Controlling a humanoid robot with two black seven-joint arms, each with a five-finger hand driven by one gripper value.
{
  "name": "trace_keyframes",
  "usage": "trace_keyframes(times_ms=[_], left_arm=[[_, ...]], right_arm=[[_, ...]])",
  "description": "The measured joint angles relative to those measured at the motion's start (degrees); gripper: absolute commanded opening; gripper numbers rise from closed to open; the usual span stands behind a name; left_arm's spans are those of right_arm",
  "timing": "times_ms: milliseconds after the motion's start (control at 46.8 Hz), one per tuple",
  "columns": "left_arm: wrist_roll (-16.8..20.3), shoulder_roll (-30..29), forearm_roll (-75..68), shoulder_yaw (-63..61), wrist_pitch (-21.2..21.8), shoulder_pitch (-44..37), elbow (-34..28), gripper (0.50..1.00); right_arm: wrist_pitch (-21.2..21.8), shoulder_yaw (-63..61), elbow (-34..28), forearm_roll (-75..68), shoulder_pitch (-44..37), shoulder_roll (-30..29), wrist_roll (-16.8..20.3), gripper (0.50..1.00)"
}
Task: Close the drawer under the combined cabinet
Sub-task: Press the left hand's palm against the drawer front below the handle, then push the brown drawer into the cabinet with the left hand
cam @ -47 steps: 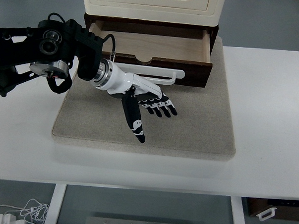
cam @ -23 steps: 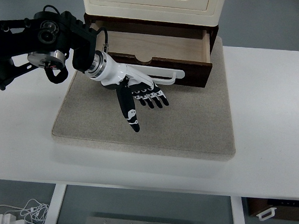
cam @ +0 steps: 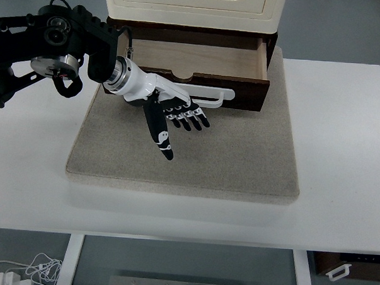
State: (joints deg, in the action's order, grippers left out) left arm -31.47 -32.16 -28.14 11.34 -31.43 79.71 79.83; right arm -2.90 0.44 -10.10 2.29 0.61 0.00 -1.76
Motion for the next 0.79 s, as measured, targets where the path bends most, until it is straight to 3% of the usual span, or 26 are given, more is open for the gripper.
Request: trace_keyframes(times_ms=[385, 791], left_arm=[[0.0, 0.2, -4.2, 0.0, -3.4, 0.6, -3.1, 0.996], [0.1, 0.6, -4.8, 0.0, -3.6, 2.6, -6.2, 0.994]], right_arm=[[0.0, 0.0, 0.0, 0.0, 0.0, 0.0, 0.0, 0.952], [0.0, 0.0, 0.0, 0.0, 0.0, 0.0, 0.0, 0.952]])
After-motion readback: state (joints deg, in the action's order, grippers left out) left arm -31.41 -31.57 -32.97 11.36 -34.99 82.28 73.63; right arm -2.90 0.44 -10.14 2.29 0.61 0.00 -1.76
